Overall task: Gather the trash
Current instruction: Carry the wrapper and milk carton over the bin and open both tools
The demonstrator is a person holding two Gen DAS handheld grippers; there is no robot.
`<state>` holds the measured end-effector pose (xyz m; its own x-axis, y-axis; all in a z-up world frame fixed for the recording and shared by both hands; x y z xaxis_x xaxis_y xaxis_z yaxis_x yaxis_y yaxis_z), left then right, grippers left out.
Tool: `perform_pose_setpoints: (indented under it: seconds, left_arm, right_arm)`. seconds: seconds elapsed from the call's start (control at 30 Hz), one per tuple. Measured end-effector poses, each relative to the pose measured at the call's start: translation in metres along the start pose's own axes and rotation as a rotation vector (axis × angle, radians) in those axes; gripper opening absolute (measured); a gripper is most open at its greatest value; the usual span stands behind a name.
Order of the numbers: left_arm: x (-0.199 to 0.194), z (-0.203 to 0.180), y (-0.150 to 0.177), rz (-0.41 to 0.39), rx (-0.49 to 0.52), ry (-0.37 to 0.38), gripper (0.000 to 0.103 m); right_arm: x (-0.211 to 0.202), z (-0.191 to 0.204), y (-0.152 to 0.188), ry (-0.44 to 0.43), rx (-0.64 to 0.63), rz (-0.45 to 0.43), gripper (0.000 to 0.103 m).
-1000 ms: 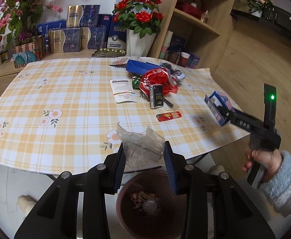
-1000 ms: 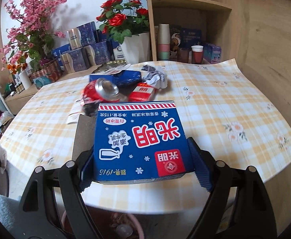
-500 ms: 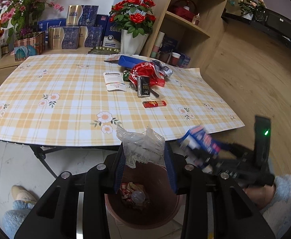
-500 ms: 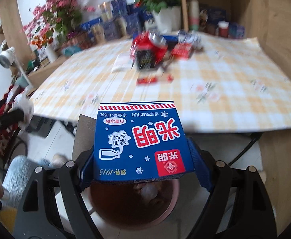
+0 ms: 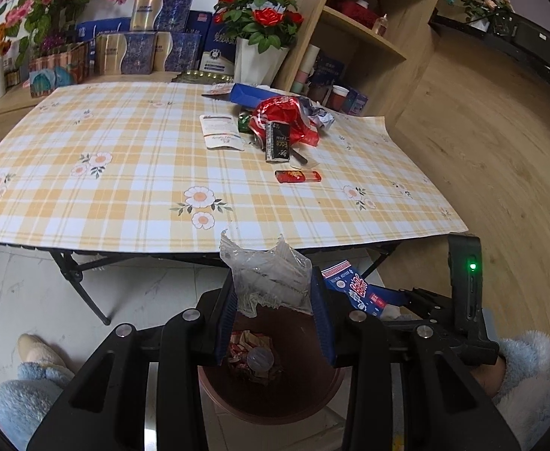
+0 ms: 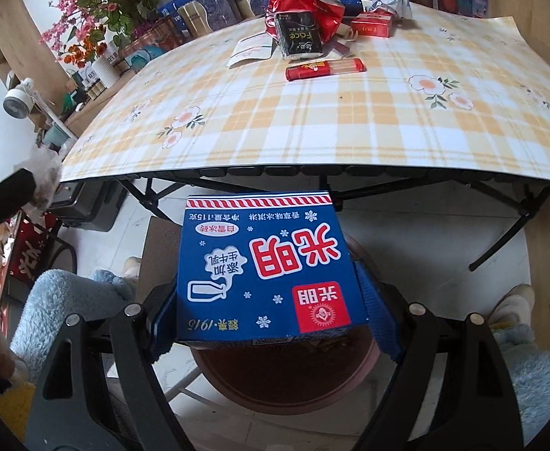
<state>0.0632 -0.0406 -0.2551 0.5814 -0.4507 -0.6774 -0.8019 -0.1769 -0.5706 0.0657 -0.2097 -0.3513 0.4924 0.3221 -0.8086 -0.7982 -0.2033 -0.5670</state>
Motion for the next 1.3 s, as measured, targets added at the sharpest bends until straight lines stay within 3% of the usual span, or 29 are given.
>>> perform_pose_setpoints:
  seconds: [0.4, 0.7, 1.17, 1.27, 1.3]
  left_arm:
    - [0.008, 0.006, 0.004, 0.021, -0.018, -0.003, 0.036]
    - [0.017, 0.006, 0.012, 0.055, -0.016, -0.002, 0.036]
    - [0.026, -0.003, 0.021, 0.097, 0.018, 0.018, 0.038]
    - [0.026, -0.007, 0.023, 0.102, 0.030, 0.026, 0.051]
    - [0.025, -0.008, 0.024, 0.099, 0.036, 0.024, 0.061]
  right_arm:
    - [-0.003, 0.001, -0.001, -0.009, 0.011, -0.035, 0.084]
    - [-0.022, -0.016, -0.008, 0.056, 0.062, -0.120, 0.094]
    - [-0.029, -0.036, -0.005, 0.125, 0.122, -0.137, 0.096]
    - [-0.028, -0.037, -0.004, 0.126, 0.127, -0.134, 0.096]
    - [-0.028, -0.037, -0.004, 0.127, 0.127, -0.133, 0.096]
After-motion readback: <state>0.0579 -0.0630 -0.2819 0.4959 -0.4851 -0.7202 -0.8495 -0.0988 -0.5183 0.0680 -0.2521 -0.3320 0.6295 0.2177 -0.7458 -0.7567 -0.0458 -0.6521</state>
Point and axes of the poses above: each gripper's, at about its wrist camera, not at the fingertips, and x roughly the way its jaws point, z to its left, y to its underside, the point moved 8 cm from there along x, roughly the way its jaws point, and after that the axes turned 15 degrees about -x, right-handed, at the moved point
